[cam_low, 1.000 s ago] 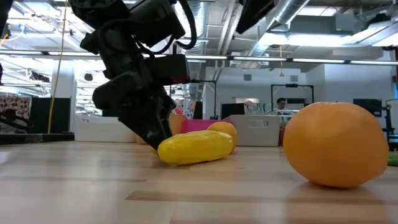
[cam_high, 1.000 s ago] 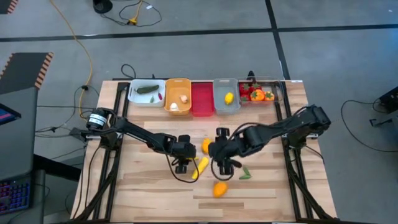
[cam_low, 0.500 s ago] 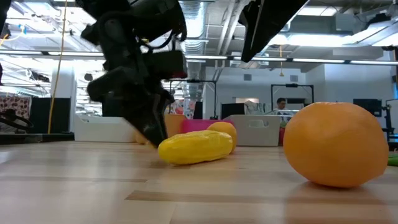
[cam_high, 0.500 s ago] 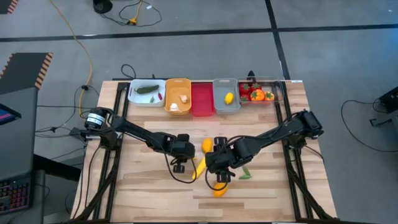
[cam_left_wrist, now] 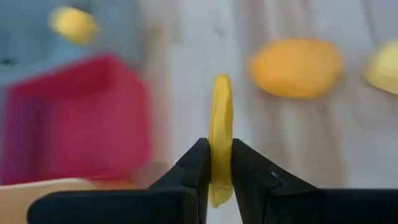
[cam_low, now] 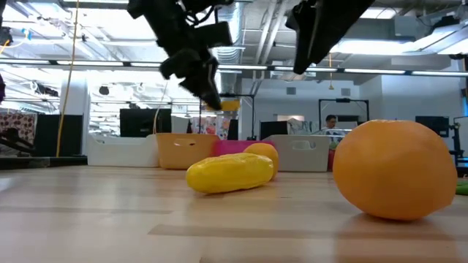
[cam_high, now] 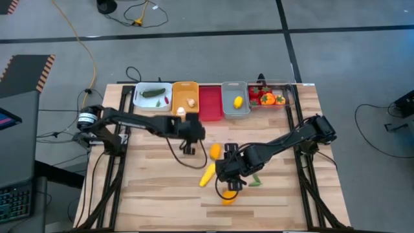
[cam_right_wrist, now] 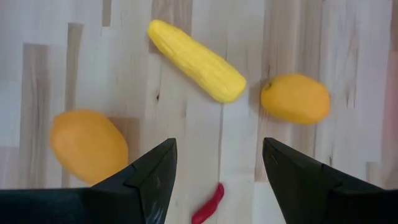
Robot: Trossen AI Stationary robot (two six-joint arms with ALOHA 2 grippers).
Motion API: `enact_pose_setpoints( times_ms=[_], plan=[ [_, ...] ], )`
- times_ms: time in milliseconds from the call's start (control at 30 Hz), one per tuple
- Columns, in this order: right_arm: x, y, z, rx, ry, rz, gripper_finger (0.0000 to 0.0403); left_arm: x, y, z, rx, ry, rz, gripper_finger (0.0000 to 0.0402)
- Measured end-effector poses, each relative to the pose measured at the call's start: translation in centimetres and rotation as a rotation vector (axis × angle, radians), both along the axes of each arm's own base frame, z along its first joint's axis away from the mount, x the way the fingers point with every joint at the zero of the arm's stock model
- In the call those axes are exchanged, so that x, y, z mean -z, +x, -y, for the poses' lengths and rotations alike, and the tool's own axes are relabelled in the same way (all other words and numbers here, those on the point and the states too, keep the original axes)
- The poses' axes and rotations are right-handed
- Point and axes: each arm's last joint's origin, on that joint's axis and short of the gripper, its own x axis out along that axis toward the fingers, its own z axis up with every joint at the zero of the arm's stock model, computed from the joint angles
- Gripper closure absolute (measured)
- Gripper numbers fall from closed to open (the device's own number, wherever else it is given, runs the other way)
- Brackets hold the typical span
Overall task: Sort produce into baskets
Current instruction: Put the yellow corn into the red bin
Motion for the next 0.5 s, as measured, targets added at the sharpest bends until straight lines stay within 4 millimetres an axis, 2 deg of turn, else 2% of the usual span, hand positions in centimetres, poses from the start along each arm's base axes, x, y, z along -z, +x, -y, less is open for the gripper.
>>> enact_pose_setpoints(
  times_ms=[267, 500],
  plan=[
    [-0.1, 0.2, -0.2, -0.003, 0.01, 0.028, 0.0137, -2.3, 0.7, -6.7, -0.142, 0.117, 0.241, 0.0358],
    [-0.3, 0.8, 0.0, 0.005, 0.028, 0.076, 0.0137, -2.2, 0.8, -10.3, -0.22, 0.086, 0.341, 0.035]
  ],
)
